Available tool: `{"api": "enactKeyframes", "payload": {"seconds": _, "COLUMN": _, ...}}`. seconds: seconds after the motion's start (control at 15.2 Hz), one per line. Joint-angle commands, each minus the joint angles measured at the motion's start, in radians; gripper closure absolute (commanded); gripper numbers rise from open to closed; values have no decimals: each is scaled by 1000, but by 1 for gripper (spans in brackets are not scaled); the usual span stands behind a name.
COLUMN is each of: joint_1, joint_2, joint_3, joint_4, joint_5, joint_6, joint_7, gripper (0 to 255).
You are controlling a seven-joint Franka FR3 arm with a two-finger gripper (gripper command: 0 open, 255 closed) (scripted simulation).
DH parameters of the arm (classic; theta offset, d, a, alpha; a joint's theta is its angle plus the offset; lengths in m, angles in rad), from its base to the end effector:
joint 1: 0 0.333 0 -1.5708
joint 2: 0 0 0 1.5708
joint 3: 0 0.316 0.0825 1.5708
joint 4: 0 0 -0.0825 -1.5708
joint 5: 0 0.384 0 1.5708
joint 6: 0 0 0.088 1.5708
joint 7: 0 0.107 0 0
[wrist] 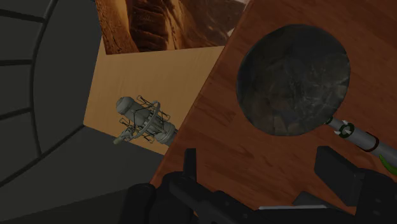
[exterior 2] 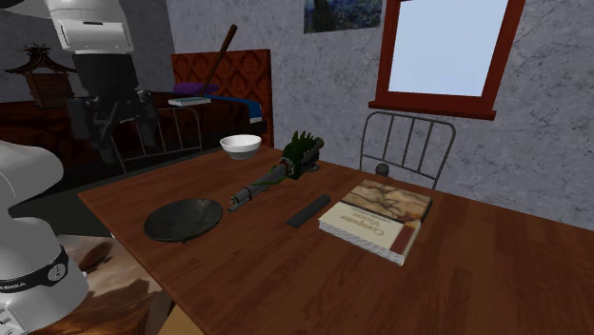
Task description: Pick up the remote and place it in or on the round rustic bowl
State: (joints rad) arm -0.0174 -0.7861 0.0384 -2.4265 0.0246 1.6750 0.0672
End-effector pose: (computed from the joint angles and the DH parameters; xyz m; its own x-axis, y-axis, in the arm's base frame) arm 0.3151 0.0118 0.5661 0.9977 -0.0591 0.0343 -0.0591 -0.9983 0.0003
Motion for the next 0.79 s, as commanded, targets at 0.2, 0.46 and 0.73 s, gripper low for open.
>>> {"api": "enactKeyframes", "payload": {"seconds": 0.2, "joint_1": 24, "joint_2": 109, "joint_3": 4, "joint_4": 24, "joint_5": -6, "joint_6": 86, "joint_7": -53, "gripper": 0}}
{"api": "enactKeyframes", "payload": {"seconds": 0.46, "joint_1": 55, "joint_2": 257, "joint_3": 13, "joint_4": 72, "joint_5": -14, "joint_6": 188, "joint_7": -119, "gripper": 0}}
{"api": "enactKeyframes", "payload": {"seconds": 0.73, "joint_1": 82, "joint_2": 405, "joint_3": 27, "joint_4": 137, "joint_5": -23, "joint_6": 272, "joint_7": -182, "gripper": 0}}
